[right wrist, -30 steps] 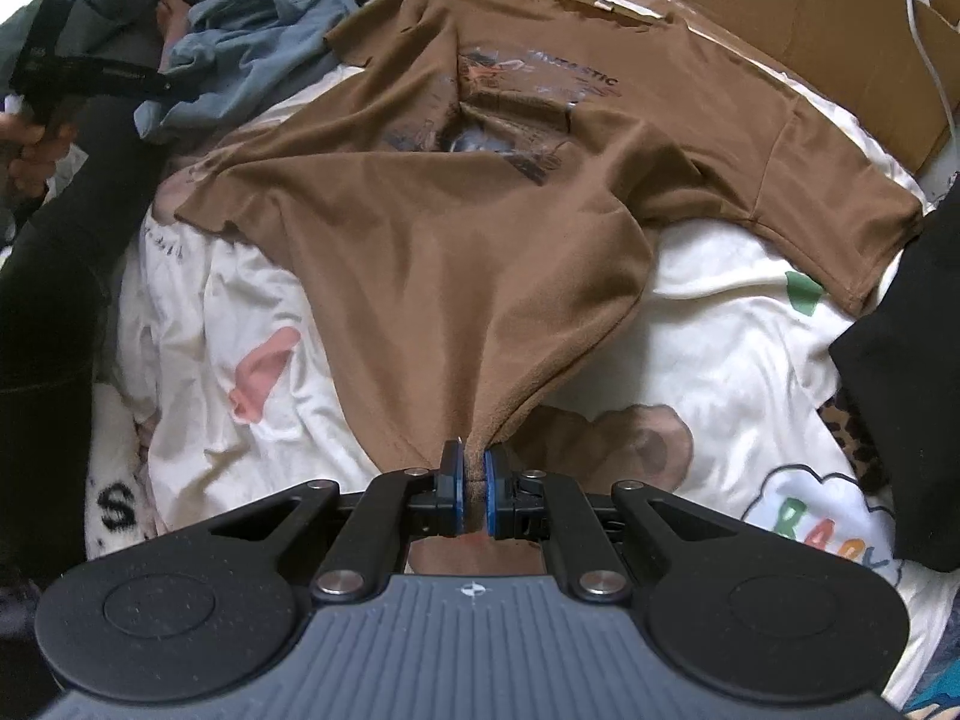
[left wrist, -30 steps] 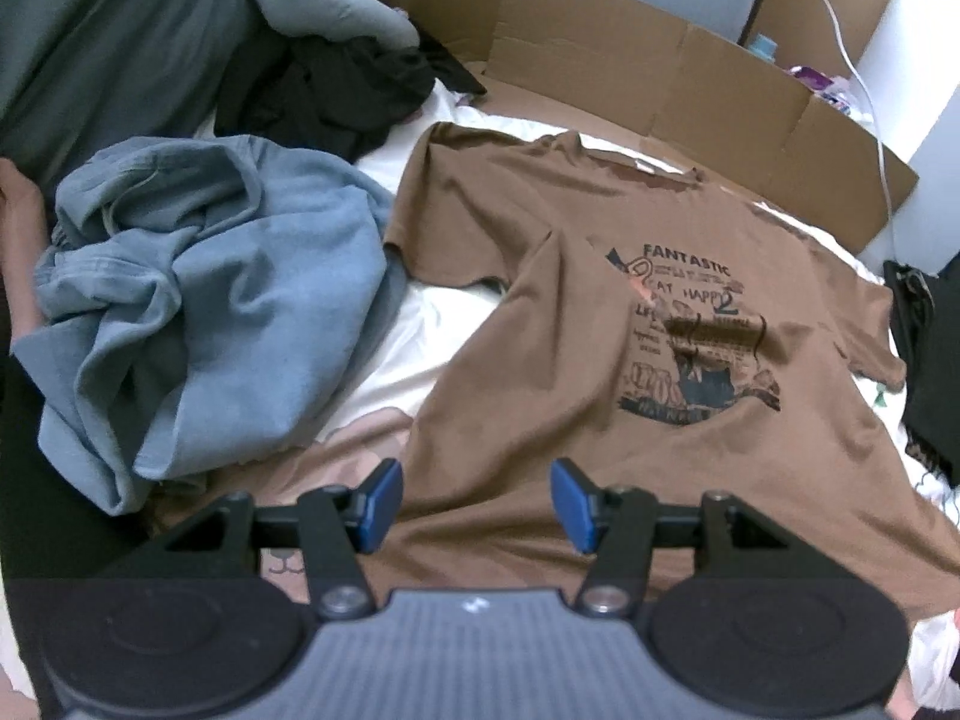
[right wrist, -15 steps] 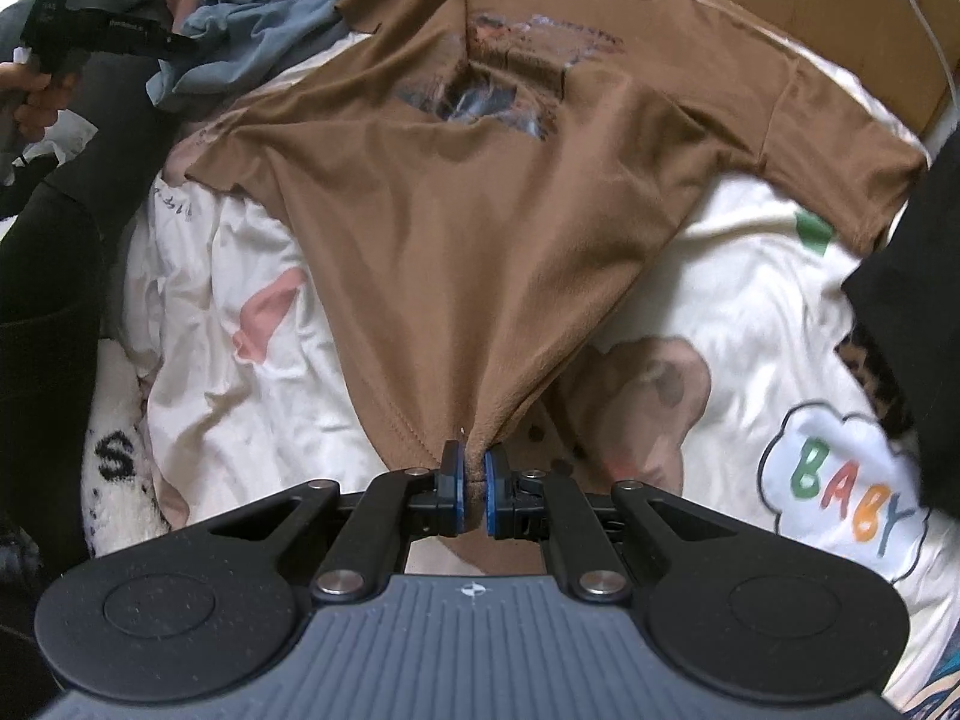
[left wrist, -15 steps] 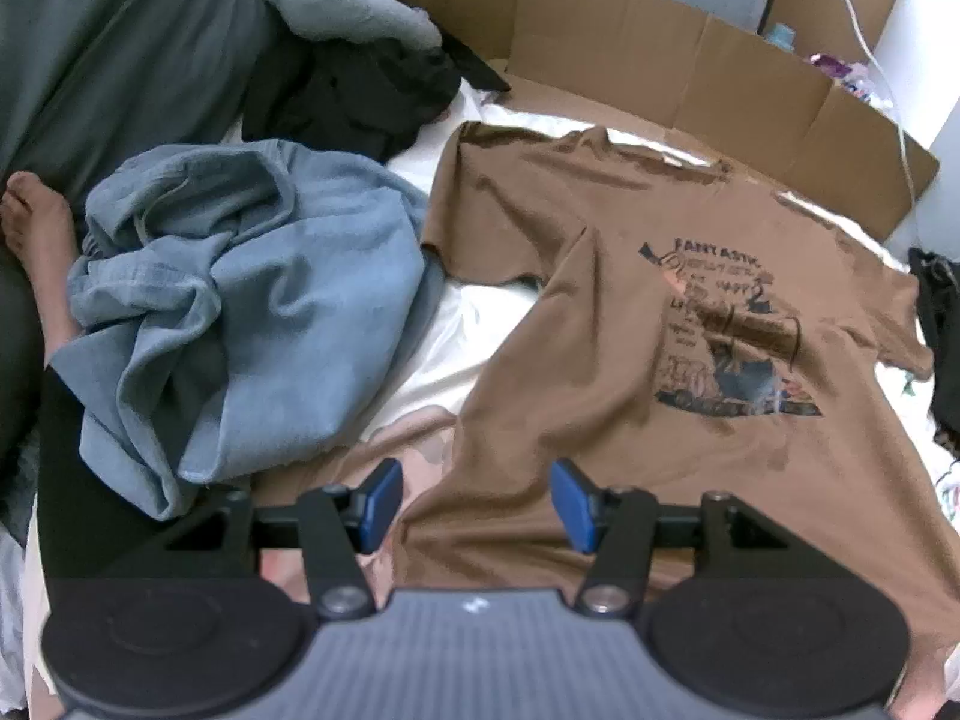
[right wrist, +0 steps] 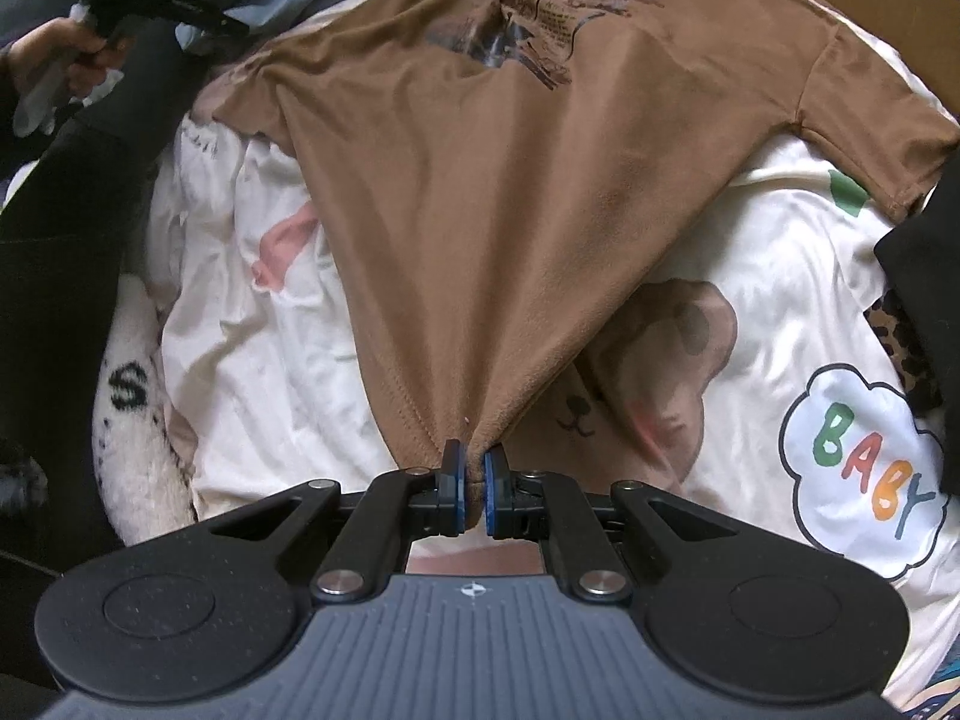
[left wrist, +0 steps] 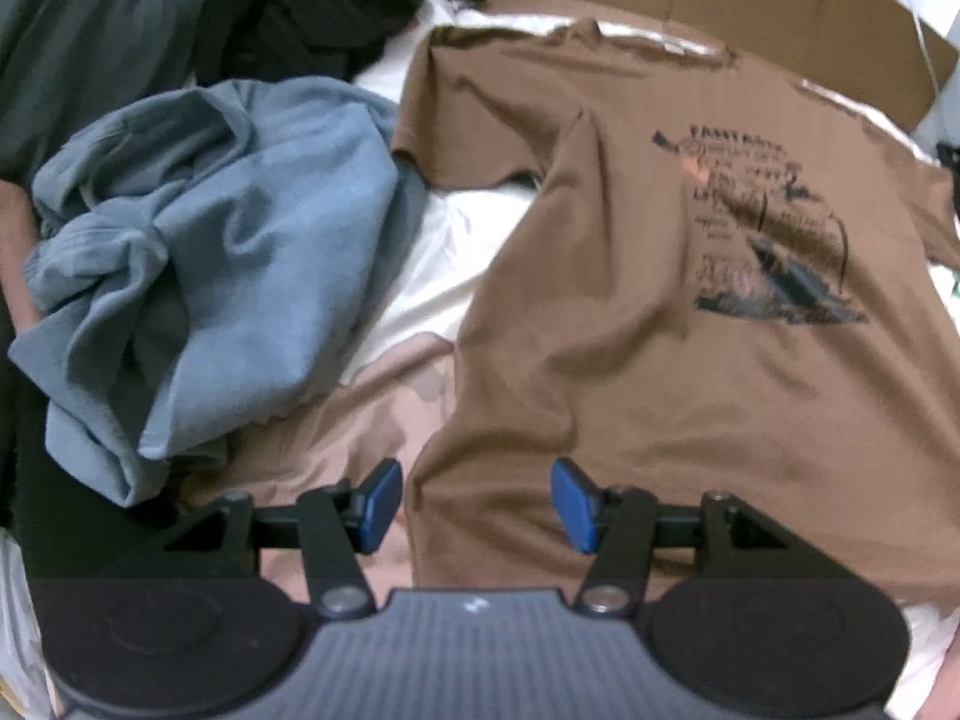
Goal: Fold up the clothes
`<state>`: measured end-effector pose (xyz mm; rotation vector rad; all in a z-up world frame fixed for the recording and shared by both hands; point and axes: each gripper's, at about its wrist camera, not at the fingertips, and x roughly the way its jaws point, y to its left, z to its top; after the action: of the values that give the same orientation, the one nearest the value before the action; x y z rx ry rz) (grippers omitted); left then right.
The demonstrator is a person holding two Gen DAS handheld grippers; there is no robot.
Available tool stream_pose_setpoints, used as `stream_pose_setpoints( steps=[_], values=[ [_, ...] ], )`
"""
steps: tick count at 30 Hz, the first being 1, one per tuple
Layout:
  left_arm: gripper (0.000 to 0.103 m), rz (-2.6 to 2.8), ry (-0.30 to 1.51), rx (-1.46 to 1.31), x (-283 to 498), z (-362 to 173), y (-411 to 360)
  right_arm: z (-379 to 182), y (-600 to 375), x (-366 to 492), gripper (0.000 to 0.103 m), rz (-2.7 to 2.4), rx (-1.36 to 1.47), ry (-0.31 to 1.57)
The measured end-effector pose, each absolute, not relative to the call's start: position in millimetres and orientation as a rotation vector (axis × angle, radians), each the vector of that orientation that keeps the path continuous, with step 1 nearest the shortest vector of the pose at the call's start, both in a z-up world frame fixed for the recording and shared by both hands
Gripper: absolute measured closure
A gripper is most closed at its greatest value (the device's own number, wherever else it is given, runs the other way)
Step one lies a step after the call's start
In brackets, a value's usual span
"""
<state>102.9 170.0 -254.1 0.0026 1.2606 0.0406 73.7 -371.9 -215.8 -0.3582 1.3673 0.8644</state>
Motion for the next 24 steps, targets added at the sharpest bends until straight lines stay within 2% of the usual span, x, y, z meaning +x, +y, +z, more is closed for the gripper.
stream_pose_setpoints(
  steps=[9, 19, 21, 22, 24],
  values=[
    [0.045, 0.044, 1.324, 0.058, 106, -277, 163, -244, -381, 79, 0.099, 0.869, -0.389, 1.438],
    [0.045, -0.004, 1.355, 0.185, 112, -262, 171, -268, -384, 91, 0.095, 0.822, -0.33, 1.505],
    [0.045, -0.031, 1.374, 0.199, 110, -254, 177, -265, -387, 94, 0.085, 0.805, -0.308, 1.493],
    [0.045, -0.043, 1.386, 0.202, 109, -251, 180, -263, -388, 96, 0.074, 0.797, -0.297, 1.485],
    [0.044, -0.057, 1.42, 0.206, 106, -251, 186, -261, -390, 99, 0.071, 0.782, -0.28, 1.467]
  ],
)
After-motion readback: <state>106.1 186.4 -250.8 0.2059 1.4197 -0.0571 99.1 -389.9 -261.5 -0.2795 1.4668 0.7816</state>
